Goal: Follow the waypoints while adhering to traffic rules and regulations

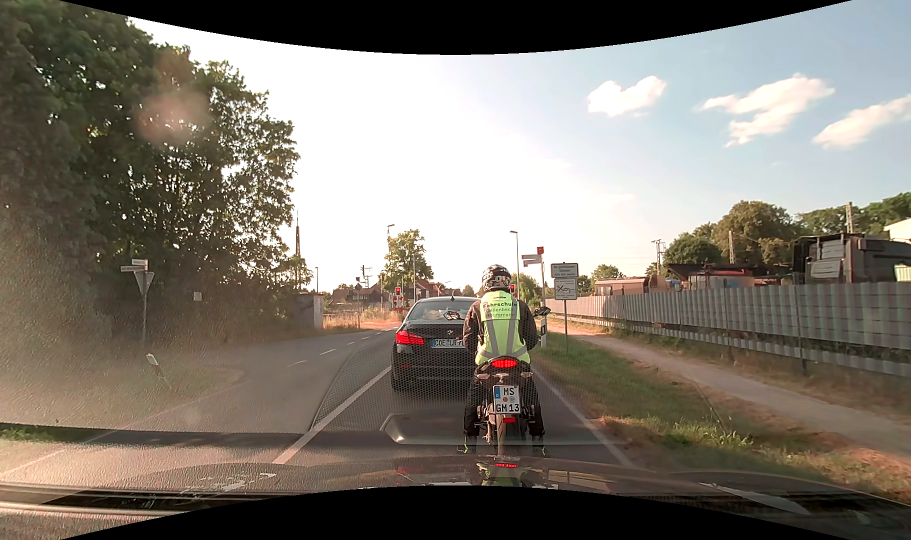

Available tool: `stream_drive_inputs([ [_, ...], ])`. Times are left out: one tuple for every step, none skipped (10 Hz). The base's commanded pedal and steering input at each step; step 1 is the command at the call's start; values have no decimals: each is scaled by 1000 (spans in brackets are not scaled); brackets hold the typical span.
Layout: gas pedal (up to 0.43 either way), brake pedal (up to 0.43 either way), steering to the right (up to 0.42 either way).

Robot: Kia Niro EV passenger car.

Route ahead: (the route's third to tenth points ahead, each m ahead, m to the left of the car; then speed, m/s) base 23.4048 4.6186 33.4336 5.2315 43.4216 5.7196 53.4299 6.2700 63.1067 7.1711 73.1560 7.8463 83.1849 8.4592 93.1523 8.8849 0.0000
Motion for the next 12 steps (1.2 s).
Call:
stream_drive_inputs([
  [0, 0, 6],
  [0, 0, 6],
  [0, 0, 6],
  [0, 0, 6],
  [0, 0, 6],
  [0, 0, 6],
  [0, 0, 6],
  [0, 0, 6],
  [0, 0, 6],
  [0, 0, 6],
  [0, 0, 6],
  [0, 0, 6],
])
